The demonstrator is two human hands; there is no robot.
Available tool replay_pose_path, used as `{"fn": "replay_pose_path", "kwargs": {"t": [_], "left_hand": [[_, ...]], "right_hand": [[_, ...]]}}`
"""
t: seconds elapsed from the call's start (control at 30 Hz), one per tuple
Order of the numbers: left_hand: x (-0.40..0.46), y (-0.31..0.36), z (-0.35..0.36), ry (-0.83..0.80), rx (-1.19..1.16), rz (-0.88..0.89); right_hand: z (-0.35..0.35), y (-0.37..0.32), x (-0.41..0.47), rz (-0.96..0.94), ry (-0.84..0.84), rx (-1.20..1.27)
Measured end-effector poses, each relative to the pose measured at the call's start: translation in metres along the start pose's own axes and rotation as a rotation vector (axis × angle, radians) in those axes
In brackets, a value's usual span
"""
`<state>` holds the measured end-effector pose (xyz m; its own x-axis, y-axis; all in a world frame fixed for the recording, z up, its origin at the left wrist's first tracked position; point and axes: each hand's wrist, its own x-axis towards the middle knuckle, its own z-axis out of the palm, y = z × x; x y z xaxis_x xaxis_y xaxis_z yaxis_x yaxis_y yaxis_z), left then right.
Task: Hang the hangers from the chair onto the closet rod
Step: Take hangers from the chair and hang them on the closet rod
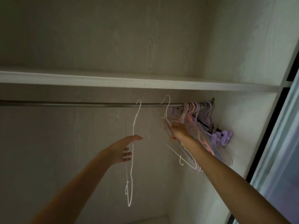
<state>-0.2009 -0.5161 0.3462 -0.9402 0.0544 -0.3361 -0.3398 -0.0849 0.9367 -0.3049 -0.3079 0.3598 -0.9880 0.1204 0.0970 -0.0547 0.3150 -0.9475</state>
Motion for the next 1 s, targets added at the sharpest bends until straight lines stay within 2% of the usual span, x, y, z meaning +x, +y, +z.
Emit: {"fn": "replay_pose_path", "kwargs": {"t": [0.17,0.43,0.6,0.7,0.83,0.9,1.0], "left_hand": [[0.007,0.006,-0.006,-0.018,0.016,0.017],[0.016,0.008,-0.003,-0.036,0.010,-0.019],[0.020,0.009,0.004,-0.055,-0.004,-0.013],[0.023,0.007,0.004,-0.054,0.004,-0.027],[0.031,0.008,-0.002,-0.058,0.019,-0.029],[0.033,0.009,-0.005,-0.057,0.022,-0.023],[0.036,0.013,-0.008,-0.069,0.022,0.000]], "right_hand": [[0.003,0.003,0.007,-0.021,0.018,-0.097],[0.001,0.013,0.013,-0.140,-0.037,-0.540],[-0.001,0.013,0.013,-0.251,-0.013,-0.644],[-0.002,0.003,0.019,-0.243,-0.067,-0.674],[-0.001,0.007,0.029,-0.124,-0.203,-0.742],[-0.004,0.013,0.031,-0.207,-0.119,-0.842],[-0.013,0.007,0.037,-0.499,0.236,-0.875]]}}
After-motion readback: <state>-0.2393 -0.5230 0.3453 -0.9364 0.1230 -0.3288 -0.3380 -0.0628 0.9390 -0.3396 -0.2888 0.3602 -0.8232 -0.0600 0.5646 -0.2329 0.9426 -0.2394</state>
